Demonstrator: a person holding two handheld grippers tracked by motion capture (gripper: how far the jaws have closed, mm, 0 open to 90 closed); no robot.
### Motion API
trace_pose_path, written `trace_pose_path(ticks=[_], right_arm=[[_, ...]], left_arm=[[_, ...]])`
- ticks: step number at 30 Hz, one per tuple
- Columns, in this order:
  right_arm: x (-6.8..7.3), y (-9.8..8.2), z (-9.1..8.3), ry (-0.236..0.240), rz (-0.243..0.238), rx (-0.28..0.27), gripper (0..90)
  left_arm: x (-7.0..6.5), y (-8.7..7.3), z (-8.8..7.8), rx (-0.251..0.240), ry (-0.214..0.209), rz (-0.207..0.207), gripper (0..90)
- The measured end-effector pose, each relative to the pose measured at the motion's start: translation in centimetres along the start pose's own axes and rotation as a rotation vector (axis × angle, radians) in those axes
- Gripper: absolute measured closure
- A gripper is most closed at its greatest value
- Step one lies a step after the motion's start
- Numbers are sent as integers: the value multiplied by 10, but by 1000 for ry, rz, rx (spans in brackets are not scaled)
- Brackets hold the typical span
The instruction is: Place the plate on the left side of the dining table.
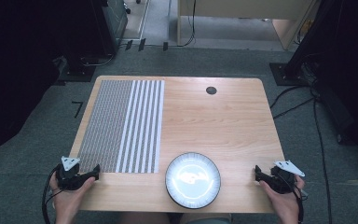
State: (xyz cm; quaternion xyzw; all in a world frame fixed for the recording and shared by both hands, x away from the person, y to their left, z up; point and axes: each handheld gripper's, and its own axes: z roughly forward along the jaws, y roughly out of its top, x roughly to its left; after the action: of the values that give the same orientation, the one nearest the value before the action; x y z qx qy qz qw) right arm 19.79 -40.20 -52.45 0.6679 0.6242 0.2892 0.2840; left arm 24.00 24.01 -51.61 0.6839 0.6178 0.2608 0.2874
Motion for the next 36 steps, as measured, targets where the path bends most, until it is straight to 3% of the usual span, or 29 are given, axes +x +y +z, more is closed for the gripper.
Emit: trace_pose_path(ticks=[1,3,11,14,23,25,29,36], right_arm=[[0,0,0,-1,0,0,218],[0,0,0,0,0,0,214],[1,1,1,6,-8,5,176],[1,1,1,6,-8,8,160],[1,1,2,1,-3,11,144],[1,1,2,-1,-2,11,144],[1,1,2,-1,-2,11,143],[1,1,2,-5,1,10,148]], left_arm=[[0,0,0,0,0,0,88],[-6,0,-3,6,56,22,88],[-19,9,-12,-12,59,31,89],[-26,17,-16,-24,30,20,89],[-52,33,-15,-49,-6,45,89],[-61,39,-15,-65,-48,29,90],[-76,43,-16,-73,-73,70,90],[-91,48,-20,-100,-115,92,90]])
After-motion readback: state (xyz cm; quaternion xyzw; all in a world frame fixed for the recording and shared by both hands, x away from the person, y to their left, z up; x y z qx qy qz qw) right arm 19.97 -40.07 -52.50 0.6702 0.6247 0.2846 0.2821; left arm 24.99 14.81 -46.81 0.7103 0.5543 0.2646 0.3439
